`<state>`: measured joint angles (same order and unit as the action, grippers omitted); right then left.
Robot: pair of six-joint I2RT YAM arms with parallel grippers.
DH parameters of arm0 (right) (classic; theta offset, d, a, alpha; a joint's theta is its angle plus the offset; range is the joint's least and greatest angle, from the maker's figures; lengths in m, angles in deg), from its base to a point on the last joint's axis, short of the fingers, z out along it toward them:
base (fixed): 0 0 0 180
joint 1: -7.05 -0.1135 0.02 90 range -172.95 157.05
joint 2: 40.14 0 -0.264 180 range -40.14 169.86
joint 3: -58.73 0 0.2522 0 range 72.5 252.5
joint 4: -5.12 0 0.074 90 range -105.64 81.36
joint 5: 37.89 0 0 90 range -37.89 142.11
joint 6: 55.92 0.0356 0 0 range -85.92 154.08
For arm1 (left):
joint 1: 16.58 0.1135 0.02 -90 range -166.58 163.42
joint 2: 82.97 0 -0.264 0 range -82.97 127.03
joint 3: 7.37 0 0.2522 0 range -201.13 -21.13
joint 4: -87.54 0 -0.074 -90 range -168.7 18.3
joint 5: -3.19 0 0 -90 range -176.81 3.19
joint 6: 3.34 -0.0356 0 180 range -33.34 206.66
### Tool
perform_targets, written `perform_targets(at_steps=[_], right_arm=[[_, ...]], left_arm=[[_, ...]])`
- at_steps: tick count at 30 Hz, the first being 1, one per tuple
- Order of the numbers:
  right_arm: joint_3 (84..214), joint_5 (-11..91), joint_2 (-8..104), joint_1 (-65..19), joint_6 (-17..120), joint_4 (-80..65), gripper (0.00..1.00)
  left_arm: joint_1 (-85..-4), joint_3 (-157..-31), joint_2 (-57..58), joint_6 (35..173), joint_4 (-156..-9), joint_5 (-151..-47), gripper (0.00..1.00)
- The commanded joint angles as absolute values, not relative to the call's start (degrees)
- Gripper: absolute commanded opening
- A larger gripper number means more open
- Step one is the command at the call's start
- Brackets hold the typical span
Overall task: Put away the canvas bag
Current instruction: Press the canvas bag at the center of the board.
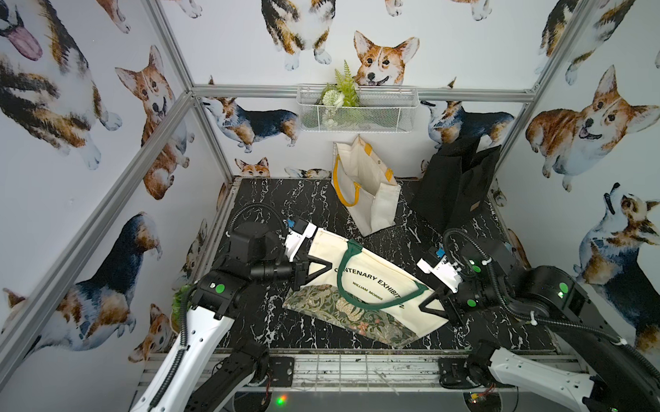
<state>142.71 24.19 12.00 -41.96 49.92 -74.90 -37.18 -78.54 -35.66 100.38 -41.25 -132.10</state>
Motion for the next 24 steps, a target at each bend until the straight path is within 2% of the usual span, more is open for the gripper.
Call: perform_targets(at_steps=[1, 5, 9, 13, 20, 21, 22, 23, 24], right_arm=[[138.0, 11.34, 13.2, -42.06, 66.93, -58.46, 0.0], [132.35, 7.17, 15.35, -42.08, 80.22, -39.92, 0.0], [128.47, 7.83, 19.38, -41.91, 89.99, -24.78, 0.0], [128.81, 10.51, 25.6, -41.6, 92.63, -20.64, 0.0], [127.55, 18.2, 35.5, -39.67, 99.91, -10.31, 0.0], [127.47, 19.69, 36.58, -39.26, 100.88, -9.36, 0.0], [127.29, 21.21, 37.79, -38.74, 102.43, -8.36, 0.0], [126.68, 22.57, 38.79, -38.21, 104.19, -6.84, 0.0], [125.79, 24.1, 39.79, -37.65, 106.46, -5.32, 0.0]], left_arm=[[-36.97, -79.14, -33.17, 104.18, -44.51, -118.3, 0.1], [-36.92, -80.19, -26.23, 104.11, -46.24, -115.29, 0.12], [-36.97, -83.87, -18.07, 102.06, -46.45, -111.25, 0.12], [-36.97, -88.38, -11.04, 99.03, -46.76, -105.97, 0.13], [-36.4, -97.61, 0.56, 98.49, -48.42, -107.1, 0.13], [-36.12, -98.6, 1.9, 98.52, -48.46, -106.98, 0.24], [-35.55, -99.84, 3.34, 99.0, -48.23, -106.28, 0.48], [-34.73, -100.65, 4.28, 99.43, -47.75, -105.37, 0.58], [-34.08, -101.04, 4.71, 99.77, -47.4, -104.64, 0.62]])
